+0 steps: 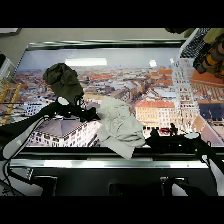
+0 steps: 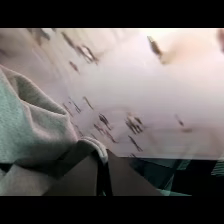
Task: Fold the clothes and pants, and hang the long-sleeved shirts on hangers.
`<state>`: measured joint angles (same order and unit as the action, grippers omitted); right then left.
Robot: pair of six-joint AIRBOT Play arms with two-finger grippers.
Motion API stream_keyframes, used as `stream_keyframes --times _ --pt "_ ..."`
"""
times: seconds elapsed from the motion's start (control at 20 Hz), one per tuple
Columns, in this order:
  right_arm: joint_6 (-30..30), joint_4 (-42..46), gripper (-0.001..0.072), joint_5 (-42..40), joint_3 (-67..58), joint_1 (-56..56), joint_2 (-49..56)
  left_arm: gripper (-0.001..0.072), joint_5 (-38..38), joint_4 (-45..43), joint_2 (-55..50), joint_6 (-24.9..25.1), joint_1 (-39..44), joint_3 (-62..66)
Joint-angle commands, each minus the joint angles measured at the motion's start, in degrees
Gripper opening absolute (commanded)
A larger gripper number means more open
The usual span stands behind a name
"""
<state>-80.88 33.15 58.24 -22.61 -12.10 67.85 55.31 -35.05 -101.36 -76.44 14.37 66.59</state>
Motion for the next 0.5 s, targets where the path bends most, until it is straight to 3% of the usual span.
stream_keyframes --times 0.0,0.2,0.45 --pt "3.93 -1.01 0.0031 0.20 -2.84 0.02 -1.66 0.0019 -0.31 2.27 0.28 0.22 0.22 1.27" --pt "7.02 3.65 0.0030 0.90 -14.69 0.02 -6.64 0.0017 -0.37 1.60 3.80 1.66 -2.60 9.20" --pt "6.95 12.68 0.0030 1.60 -41.40 0.02 -13.79 0.0016 -0.37 -0.22 14.21 1.44 -9.81 26.97"
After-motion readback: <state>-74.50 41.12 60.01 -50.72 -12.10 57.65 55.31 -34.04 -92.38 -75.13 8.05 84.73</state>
